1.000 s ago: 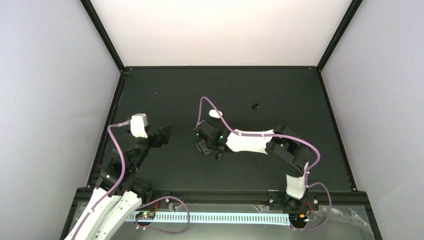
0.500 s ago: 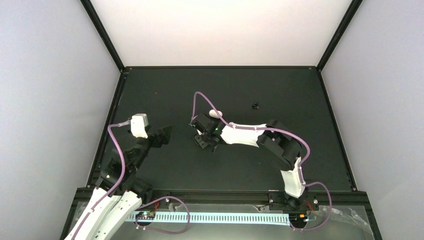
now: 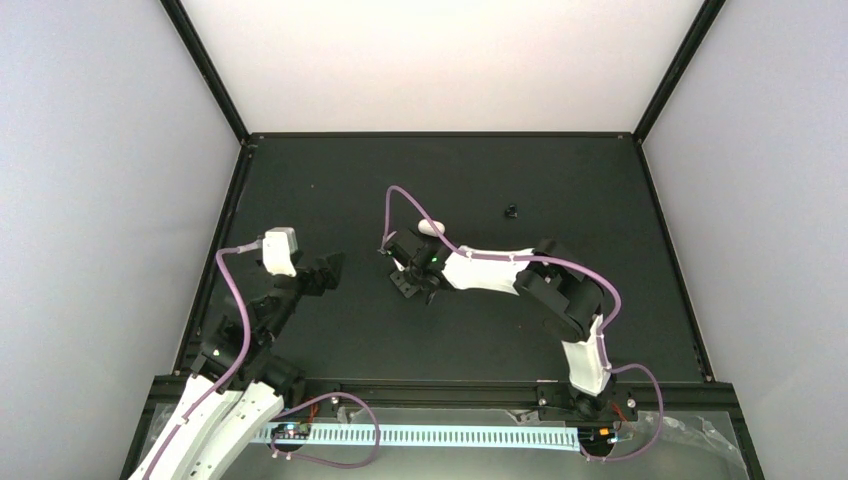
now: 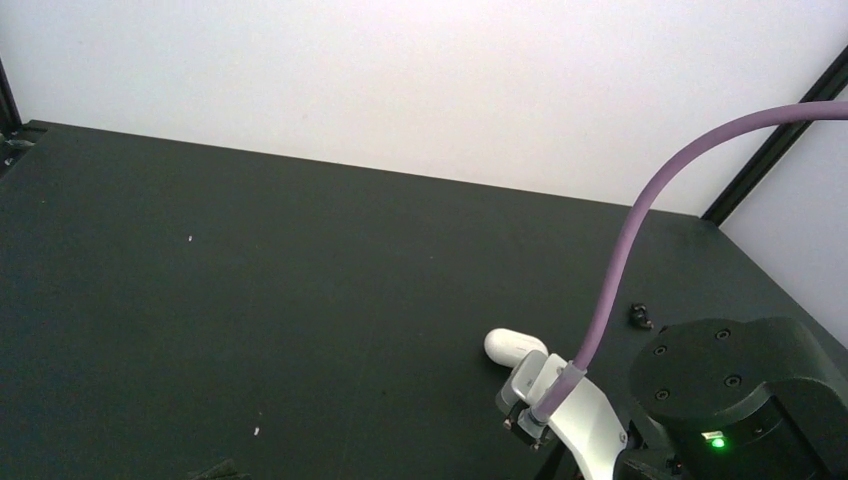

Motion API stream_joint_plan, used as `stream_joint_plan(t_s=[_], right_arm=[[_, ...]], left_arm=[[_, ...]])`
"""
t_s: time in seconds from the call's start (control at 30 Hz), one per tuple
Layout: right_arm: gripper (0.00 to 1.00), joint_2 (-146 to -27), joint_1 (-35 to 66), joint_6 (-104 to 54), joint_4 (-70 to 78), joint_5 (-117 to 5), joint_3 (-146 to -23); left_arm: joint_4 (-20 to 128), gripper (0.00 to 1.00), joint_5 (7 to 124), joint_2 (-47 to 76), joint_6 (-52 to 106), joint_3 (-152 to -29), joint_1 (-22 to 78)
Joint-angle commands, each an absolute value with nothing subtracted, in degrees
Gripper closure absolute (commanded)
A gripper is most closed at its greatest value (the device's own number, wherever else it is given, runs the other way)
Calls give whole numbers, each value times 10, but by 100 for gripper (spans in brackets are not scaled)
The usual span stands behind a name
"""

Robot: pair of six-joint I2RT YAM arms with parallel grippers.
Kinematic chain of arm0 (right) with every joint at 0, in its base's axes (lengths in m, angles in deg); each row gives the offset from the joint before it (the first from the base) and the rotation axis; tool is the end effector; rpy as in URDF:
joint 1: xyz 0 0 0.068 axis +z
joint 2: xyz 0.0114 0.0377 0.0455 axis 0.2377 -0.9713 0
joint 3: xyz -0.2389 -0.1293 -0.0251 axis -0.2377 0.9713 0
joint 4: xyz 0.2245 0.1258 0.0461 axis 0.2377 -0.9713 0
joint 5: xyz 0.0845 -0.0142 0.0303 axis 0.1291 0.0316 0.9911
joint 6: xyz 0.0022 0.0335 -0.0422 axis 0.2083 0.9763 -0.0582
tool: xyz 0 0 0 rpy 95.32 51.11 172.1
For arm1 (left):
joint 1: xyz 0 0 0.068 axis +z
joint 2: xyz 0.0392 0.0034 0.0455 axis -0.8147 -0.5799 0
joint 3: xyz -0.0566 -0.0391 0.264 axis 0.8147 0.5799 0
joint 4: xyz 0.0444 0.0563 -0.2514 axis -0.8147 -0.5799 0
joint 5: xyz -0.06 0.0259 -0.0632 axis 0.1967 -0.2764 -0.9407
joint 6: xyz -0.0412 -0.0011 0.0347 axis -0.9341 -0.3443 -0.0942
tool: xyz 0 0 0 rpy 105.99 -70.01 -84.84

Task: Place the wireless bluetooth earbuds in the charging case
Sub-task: Pick up the charging case at the center of the board.

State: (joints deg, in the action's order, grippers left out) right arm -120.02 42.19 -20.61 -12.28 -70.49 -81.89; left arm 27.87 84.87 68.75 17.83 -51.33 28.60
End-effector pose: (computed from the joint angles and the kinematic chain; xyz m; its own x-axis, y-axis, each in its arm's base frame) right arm 0.2336 0.3384 0.1440 -0.6205 -0.5707 -0.5378 -0.6814 0.7318 0.0096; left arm 0.0998 -0.0410 0.2939 -0.2702 -0.2517 -0.9293 0.1786 0.9353 -0.3053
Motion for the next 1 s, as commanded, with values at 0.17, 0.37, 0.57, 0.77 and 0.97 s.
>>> stream_joint_plan(t_s=[0.17, 0.37, 0.57, 0.77, 0.97], right_arm=[[67, -1162, 423, -221, -124, -713, -758], [69, -1040, 423, -208, -62, -716, -659], [70, -837, 435, -194, -11, -700, -519], [70, -653, 454, -215, -16, -711, -435], [70, -577, 483, -233, -2, -735, -420]], left_arm=[[285, 1, 838, 681, 176, -512, 285], [289, 1, 822, 675, 152, -510, 285], [415, 1, 666, 672, 20, -436, 285], [536, 1, 503, 529, -48, -416, 279], [557, 4, 437, 398, -26, -498, 222]])
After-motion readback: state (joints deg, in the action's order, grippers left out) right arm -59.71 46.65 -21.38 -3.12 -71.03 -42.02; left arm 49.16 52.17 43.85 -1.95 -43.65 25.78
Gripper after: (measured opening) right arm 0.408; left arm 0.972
